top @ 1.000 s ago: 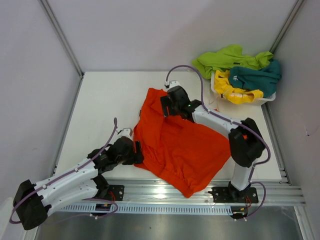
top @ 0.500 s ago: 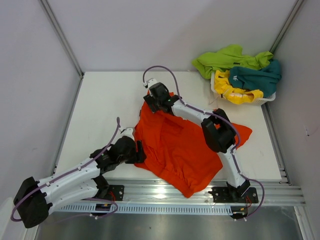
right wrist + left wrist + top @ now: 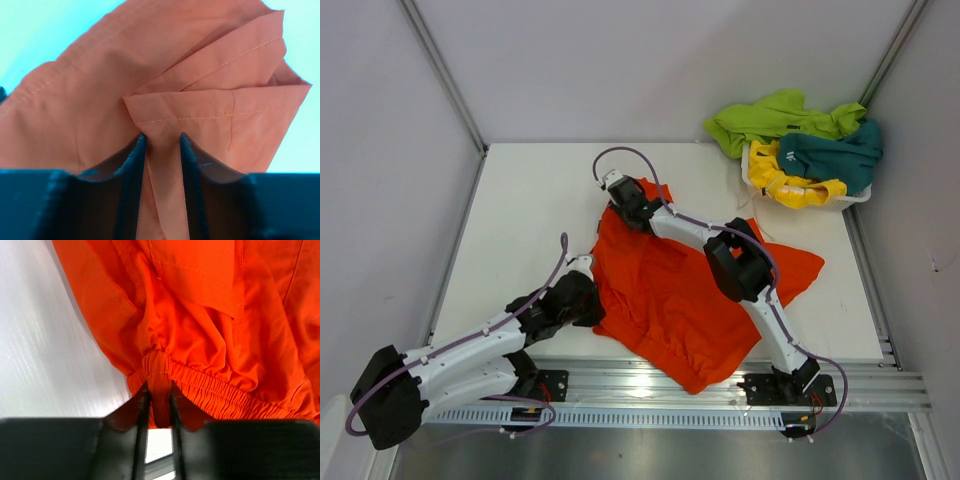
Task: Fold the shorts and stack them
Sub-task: Flatten the shorts out
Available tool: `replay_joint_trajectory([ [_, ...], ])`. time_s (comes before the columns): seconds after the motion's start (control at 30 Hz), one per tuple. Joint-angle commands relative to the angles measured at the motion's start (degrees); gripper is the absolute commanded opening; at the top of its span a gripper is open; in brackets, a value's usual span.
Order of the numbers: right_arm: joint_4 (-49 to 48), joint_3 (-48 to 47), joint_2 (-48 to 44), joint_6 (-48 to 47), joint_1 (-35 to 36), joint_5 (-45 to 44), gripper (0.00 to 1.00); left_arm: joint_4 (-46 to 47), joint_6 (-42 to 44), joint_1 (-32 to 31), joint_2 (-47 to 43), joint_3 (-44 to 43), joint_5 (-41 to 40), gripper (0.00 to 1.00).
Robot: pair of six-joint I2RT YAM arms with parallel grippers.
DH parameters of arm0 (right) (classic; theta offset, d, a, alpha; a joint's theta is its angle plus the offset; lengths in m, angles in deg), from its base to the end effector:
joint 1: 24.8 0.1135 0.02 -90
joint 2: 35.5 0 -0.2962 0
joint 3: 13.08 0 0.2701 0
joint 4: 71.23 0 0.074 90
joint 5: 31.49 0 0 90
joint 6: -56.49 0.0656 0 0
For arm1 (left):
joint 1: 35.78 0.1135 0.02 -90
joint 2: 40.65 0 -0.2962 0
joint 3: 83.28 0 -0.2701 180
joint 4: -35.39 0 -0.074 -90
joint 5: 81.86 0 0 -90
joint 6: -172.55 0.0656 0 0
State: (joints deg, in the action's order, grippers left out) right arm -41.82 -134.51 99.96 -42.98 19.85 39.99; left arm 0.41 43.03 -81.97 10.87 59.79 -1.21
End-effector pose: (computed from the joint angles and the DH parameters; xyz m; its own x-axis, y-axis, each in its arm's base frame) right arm 0.4358 0.4013 0.1621 -0.3999 -0.6143 -0.6803 -0.5759 0.7457 -0.3349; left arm 0.1372 -0.1276 0.1717 -0.8132 -0.0593 -0.5790 0.1577 0.9351 -0.3173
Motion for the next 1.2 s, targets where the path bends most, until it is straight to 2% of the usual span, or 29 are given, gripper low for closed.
replay_joint_trajectory([
  [0.0, -0.7, -3.4, 0.2, -1.6, 0.3, -2.9, 0.26, 1.3, 0.7, 0.4, 0.0, -0.2, -0.9, 0.19],
  [0.1, -0.6, -4.2, 0.2, -1.1, -0.4, -3.4, 0.07, 1.1, 0.4, 0.4, -0.4, -0.2, -1.1, 0.01],
  [0.17, -0.5, -4.3, -0.5, 0.9, -1.3, -2.6, 0.00, 0.6, 0.2, 0.4, -1.2, 0.0, -1.6, 0.00],
  [0.3, -0.8, -3.0, -3.4, 7.3, -5.5, 4.0, 0.00, 0.3, -1.4, 0.4, -2.8, 0.9, -2.1, 0.00],
  [0.53, -4.8, 5.1, -8.5, 20.8, -18.2, 16.1, 0.00, -1.7, -5.0, 1.0, -7.4, 2.6, -4.2, 0.00],
  [0.67, -6.6, 8.7, -9.2, 23.5, -24.0, 17.3, 0.00, -3.6, -5.3, 3.1, -9.5, 3.1, -4.9, 0.00],
  [0.93, -4.4, 8.2, -8.0, 24.0, -26.9, 13.0, 0.00, -3.2, -5.6, 4.6, -8.2, 4.0, -4.3, 0.00],
  [1.03, -1.4, 5.6, -6.5, 23.7, -27.0, 10.7, 0.16, -2.9, -5.8, 4.8, -7.6, 4.1, -4.5, 0.00],
  [1.13, -1.2, 6.9, -8.4, 22.8, -26.9, 9.6, 0.43, -3.1, -6.0, 5.3, -7.8, 4.4, -4.5, 0.00],
  [1.17, -1.1, 7.4, -9.4, 22.5, -26.9, 9.8, 0.58, -3.2, -6.0, 5.6, -8.3, 4.6, -4.5, 0.00],
])
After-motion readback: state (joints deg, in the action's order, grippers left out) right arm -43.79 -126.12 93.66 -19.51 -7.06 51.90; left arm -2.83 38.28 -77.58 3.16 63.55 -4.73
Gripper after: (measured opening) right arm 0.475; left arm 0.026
